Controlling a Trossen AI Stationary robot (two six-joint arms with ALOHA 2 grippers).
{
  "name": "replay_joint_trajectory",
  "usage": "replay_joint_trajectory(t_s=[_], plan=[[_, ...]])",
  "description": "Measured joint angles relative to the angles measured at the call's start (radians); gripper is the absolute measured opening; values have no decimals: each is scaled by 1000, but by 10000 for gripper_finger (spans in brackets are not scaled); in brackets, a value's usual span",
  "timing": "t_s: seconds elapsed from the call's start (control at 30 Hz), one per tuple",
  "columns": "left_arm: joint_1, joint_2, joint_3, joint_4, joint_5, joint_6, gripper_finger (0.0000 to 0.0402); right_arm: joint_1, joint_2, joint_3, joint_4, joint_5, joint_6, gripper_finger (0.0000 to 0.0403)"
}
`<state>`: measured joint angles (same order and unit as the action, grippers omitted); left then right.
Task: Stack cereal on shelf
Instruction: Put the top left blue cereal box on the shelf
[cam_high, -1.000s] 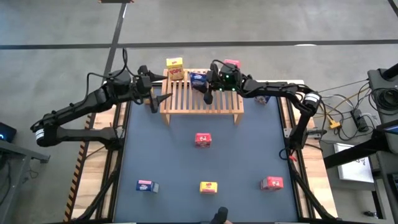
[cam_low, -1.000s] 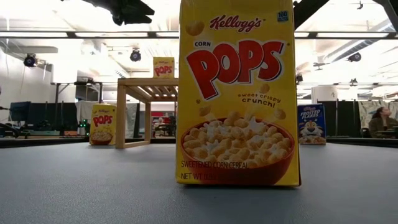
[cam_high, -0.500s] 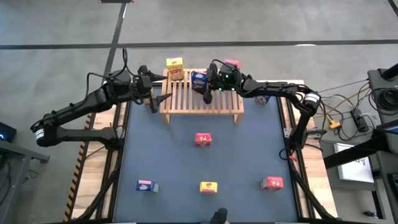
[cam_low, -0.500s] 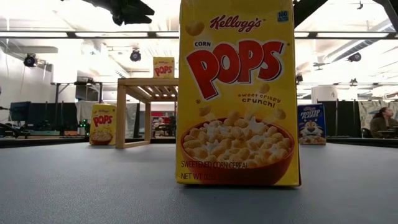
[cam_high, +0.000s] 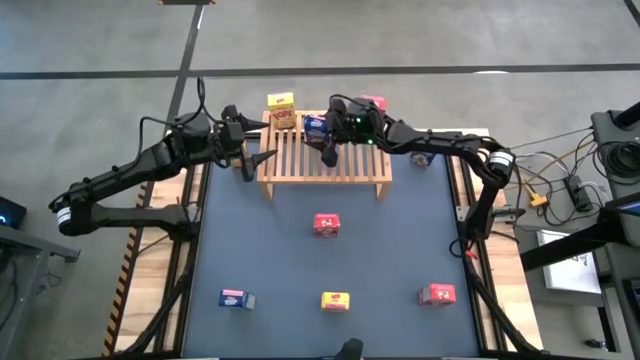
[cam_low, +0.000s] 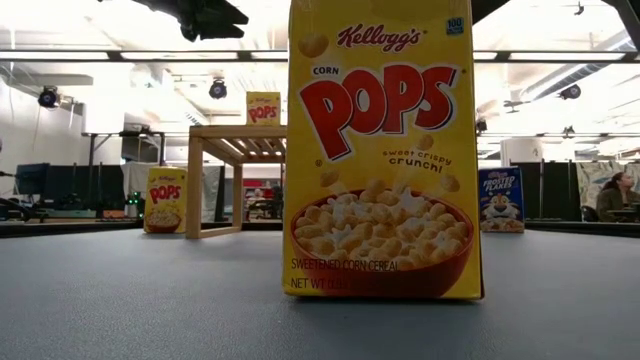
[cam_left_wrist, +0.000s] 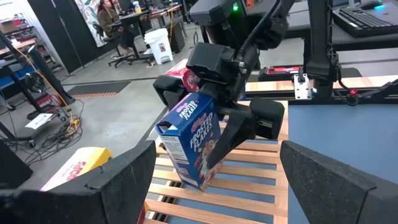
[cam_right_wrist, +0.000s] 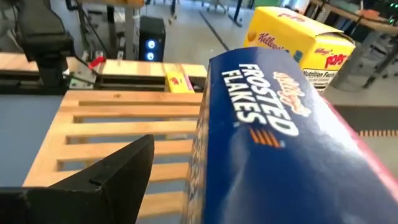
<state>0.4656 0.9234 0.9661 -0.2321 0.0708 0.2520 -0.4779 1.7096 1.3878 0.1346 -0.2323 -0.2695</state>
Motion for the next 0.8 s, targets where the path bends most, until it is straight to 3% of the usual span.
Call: replay_joint_trajectory(t_s=[0.8], plan=[[0,0,0,1,0,-18,327,0,0,360,-637,51,-120,291]])
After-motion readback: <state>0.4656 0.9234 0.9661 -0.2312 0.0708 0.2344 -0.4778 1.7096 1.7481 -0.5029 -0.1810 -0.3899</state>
